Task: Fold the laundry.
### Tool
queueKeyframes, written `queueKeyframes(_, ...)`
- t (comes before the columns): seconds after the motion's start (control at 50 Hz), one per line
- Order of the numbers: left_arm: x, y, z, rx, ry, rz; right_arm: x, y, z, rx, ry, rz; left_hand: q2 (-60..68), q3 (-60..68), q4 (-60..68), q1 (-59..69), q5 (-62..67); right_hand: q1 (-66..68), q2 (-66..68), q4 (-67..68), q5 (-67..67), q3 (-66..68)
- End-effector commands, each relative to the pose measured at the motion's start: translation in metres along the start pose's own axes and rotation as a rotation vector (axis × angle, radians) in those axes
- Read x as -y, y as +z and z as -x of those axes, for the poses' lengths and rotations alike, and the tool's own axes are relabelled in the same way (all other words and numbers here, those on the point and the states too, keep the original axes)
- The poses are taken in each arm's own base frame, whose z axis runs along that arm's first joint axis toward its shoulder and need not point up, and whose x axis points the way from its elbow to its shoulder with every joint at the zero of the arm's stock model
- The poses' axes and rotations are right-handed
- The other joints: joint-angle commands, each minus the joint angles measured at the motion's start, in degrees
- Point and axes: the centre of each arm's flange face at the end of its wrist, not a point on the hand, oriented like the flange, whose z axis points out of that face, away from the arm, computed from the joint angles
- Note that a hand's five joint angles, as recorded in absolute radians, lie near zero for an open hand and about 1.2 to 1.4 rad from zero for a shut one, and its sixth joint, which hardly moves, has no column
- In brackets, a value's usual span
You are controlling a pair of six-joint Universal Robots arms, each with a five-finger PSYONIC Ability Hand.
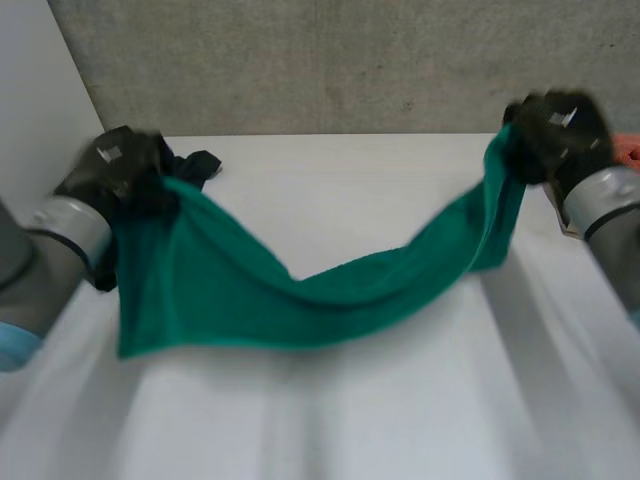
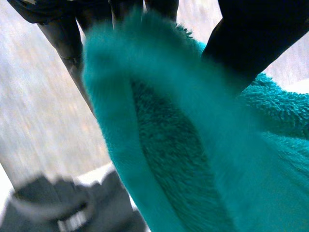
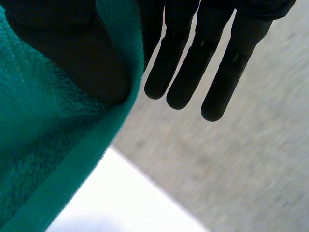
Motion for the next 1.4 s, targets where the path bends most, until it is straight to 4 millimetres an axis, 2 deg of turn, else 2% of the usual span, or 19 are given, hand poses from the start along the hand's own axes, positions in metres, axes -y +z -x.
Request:
queueKeyframes(0.02, -0.078, 0.032, -0.003, 0.002, 0.078, 0.148, -0.054, 0.003, 0.023, 0.011, -0.04, 0.138, 11.29, 11.59, 11.25, 12.94, 14.68, 15.02, 12.25, 11.32, 13.63, 11.78)
queueKeyframes(0.04, -0.082, 0.035, -0.002, 0.004, 0.084, 0.153, -0.057, 0.004, 0.023, 0.005, -0.04, 0.143, 5.98, 6.28, 5.94, 7.63, 9.37, 15.02, 12.25, 11.32, 13.63, 11.78)
queueKeyframes(0.12, -0.085, 0.048, 0.002, 0.024, 0.079, 0.145, -0.06, 0.005, 0.023, -0.043, -0.045, 0.137, -37.7, -37.4, -37.74, -36.05, -34.31, 15.02, 12.25, 11.32, 13.63, 11.78)
queueKeyframes(0.14, -0.08, 0.05, 0.004, 0.026, 0.077, 0.128, -0.06, 0.005, 0.021, -0.067, -0.047, 0.134, -54.13, -53.82, -54.17, -52.48, -50.74, 15.02, 12.25, 11.32, 13.63, 11.78)
queueKeyframes(0.24, -0.049, 0.042, 0.008, 0.042, 0.082, 0.07, -0.057, 0.003, 0.019, -0.108, -0.051, 0.116, -57.99, -57.69, -58.03, -56.35, -54.61, 15.02, 12.25, 11.32, 13.63, 11.78)
queueKeyframes(0.32, -0.027, 0.018, 0.007, 0.043, 0.088, 0.044, -0.057, 0.0, 0.02, -0.107, -0.056, 0.112, -57.66, -57.36, -57.7, -56.02, -54.27, 15.02, 12.25, 11.32, 13.63, 11.78)
queueKeyframes(0.42, -0.024, -0.024, -0.005, 0.007, 0.108, 0.082, -0.059, -0.004, 0.026, -0.091, -0.055, 0.12, -51.29, -50.99, -51.33, -49.65, -47.91, 15.02, 12.25, 11.32, 13.63, 11.78)
queueKeyframes(0.52, -0.049, -0.071, -0.021, -0.092, 0.137, 0.2, -0.059, -0.007, 0.03, -0.081, -0.061, 0.125, -34.14, -33.84, -34.18, -32.5, -30.75, 15.02, 12.25, 11.32, 13.63, 11.78)
queueKeyframes(0.6, -0.072, -0.089, -0.026, -0.14, 0.139, 0.282, -0.058, -0.007, 0.03, -0.079, -0.067, 0.122, -31.08, -30.78, -31.12, -29.44, -27.69, 15.02, 12.25, 11.32, 13.63, 11.78)
queueKeyframes(0.74, -0.096, -0.085, -0.031, -0.175, 0.135, 0.32, -0.058, -0.01, 0.035, -0.065, -0.07, 0.127, -39.48, -39.18, -39.52, -37.84, -36.1, 15.02, 12.25, 11.32, 13.63, 11.78)
queueKeyframes(0.96, -0.122, -0.049, -0.051, -0.192, 0.201, 0.233, -0.063, -0.017, 0.036, -0.056, -0.09, 0.144, -34.95, -34.65, -34.99, -33.31, -31.57, 15.02, 12.25, 11.32, 13.63, 11.78)
queueKeyframes(1.02, -0.131, -0.039, -0.051, -0.174, 0.247, 0.238, -0.062, -0.017, 0.034, -0.061, -0.092, 0.143, -17.86, -17.56, -17.9, -16.22, -14.47, 15.02, 12.25, 11.32, 13.63, 11.78)
queueKeyframes(1.04, -0.134, -0.035, -0.049, -0.155, 0.272, 0.242, -0.061, -0.017, 0.032, -0.066, -0.092, 0.142, 4.36, 4.66, 4.32, 6.0, 7.74, 15.02, 12.25, 11.32, 13.63, 11.78)
queueKeyframes(1.06, -0.133, -0.033, -0.047, -0.146, 0.286, 0.239, -0.06, -0.017, 0.031, -0.07, -0.094, 0.141, 11.22, 11.52, 11.18, 12.87, 14.61, 15.02, 12.25, 11.32, 13.63, 11.78)
queueKeyframes(1.1, -0.127, -0.031, -0.044, -0.122, 0.307, 0.217, -0.056, -0.017, 0.027, -0.081, -0.097, 0.133, 11.29, 11.59, 11.25, 12.94, 14.68, 15.02, 12.25, 11.32, 13.63, 11.78)
queueKeyframes(1.16, -0.09, -0.033, -0.039, -0.071, 0.312, 0.117, -0.043, -0.018, 0.018, -0.098, -0.107, 0.115, 11.29, 11.59, 11.25, 12.94, 14.68, 15.02, 12.25, 11.32, 13.63, 11.78)
queueKeyframes(1.28, 0.004, -0.057, -0.03, -0.03, 0.168, -0.133, -0.004, -0.026, -0.001, -0.11, -0.164, 0.085, 11.29, 11.59, 11.25, 12.94, 14.68, 15.02, 12.25, 11.32, 13.63, 11.78)
queueKeyframes(1.36, 0.04, -0.073, -0.021, -0.043, 0.094, -0.155, 0.027, -0.036, -0.01, -0.079, -0.228, 0.063, 11.29, 11.59, 11.25, 12.94, 14.68, 15.02, 12.25, 11.32, 13.63, 11.78)
queueKeyframes(1.4, 0.046, -0.078, -0.019, -0.063, 0.08, -0.117, 0.04, -0.04, -0.012, -0.062, -0.257, 0.055, 11.29, 11.59, 11.25, 12.94, 14.68, 15.02, 12.25, 11.32, 13.63, 11.78)
